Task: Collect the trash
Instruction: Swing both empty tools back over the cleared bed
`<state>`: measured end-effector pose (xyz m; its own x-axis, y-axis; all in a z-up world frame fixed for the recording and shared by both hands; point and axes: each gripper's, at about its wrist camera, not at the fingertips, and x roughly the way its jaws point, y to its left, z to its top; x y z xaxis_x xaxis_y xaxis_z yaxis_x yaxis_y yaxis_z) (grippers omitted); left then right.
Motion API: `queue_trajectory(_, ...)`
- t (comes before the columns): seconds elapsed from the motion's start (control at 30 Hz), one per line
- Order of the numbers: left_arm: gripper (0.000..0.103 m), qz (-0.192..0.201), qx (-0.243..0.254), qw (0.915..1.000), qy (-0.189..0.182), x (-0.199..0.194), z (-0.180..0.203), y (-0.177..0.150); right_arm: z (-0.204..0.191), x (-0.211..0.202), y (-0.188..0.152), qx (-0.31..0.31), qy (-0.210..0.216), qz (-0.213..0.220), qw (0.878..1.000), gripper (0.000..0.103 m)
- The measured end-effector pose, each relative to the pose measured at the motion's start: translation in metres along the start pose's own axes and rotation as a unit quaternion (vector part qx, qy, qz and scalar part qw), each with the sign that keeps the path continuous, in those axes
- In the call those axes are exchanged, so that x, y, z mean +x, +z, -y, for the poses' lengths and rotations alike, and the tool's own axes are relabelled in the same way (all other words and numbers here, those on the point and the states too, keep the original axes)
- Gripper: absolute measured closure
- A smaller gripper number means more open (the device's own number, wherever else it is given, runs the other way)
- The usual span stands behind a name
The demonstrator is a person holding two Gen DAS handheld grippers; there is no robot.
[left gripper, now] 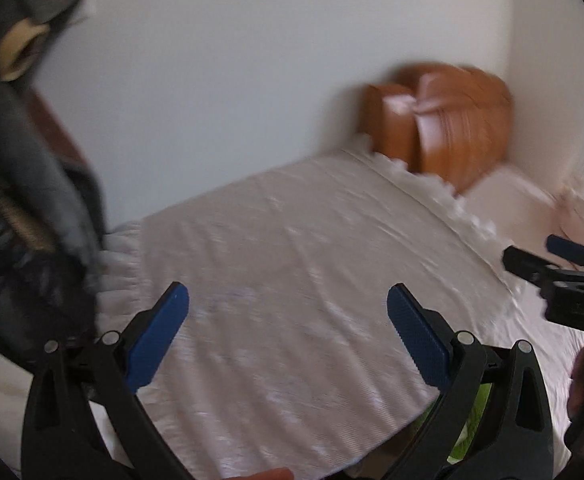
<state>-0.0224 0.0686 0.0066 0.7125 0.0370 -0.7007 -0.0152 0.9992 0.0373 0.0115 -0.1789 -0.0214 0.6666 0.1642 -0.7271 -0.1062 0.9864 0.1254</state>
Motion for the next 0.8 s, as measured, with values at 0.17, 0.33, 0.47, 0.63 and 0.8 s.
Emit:
queue_trajectory(0.17, 0.008, 0.002, -0.029, 0.9995, 0.01, 0.0, -0.03, 0.003, -0.044, -0.011, 0.015, -0.033, 0.014, 0.029, 0.999, 0.002)
queue_trajectory(0.33, 0.008, -0.014, -0.042, 0.999, 0.005, 0.009, -0.039, -0.003, -0.07, -0.012, 0.027, -0.038, 0.042, 0.028, 0.998, 0.002)
queue_trajectory(0.47, 0.008, -0.018, -0.041, 0.999, -0.005, 0.018, -0.039, -0.005, -0.086, -0.01, 0.031, -0.039, 0.039, 0.022, 0.998, 0.002)
queue_trajectory(0.63, 0.008, -0.017, -0.041, 0.9989, -0.012, 0.026, -0.037, -0.001, -0.09, -0.006, 0.028, -0.031, 0.027, 0.008, 0.999, 0.002)
queue_trajectory(0.8, 0.008, -0.02, -0.038, 0.9989, -0.017, 0.034, -0.036, 0.003, -0.083, -0.004, 0.024, -0.021, 0.015, 0.003, 1.0, 0.002)
